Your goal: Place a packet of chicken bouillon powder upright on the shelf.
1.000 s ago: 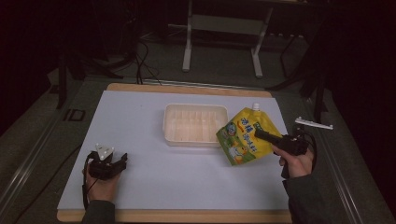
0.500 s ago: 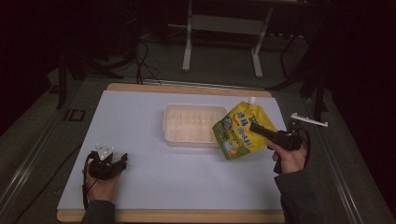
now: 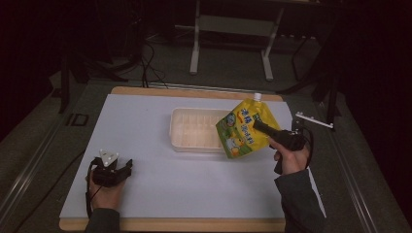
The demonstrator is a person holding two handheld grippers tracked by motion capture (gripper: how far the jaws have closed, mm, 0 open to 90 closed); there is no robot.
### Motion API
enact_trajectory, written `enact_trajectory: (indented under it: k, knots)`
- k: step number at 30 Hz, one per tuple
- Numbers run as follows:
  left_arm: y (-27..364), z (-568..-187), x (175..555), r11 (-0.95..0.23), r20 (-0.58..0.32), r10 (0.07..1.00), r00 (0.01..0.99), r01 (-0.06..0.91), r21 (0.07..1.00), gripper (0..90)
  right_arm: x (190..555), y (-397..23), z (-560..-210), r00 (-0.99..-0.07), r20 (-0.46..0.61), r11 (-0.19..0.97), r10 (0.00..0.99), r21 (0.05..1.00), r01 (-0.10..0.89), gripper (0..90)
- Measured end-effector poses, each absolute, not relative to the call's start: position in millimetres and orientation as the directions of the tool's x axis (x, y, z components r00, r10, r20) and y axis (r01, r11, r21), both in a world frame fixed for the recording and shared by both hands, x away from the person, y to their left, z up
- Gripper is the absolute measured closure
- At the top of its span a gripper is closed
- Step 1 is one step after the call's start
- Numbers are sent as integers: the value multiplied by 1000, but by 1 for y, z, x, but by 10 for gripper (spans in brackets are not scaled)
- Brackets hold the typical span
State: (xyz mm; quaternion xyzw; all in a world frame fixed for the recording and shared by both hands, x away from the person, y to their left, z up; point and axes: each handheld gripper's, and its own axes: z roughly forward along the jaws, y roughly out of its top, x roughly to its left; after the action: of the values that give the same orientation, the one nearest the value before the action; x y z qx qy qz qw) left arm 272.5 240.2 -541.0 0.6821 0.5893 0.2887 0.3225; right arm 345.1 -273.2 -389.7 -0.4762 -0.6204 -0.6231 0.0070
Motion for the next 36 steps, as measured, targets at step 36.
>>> enact_trajectory:
  k: [36]
  knots:
    - [241,-541,273,-87,3,991,136,616,783,423,364,-219,-393,-501,589,-266,634,775,573,900]
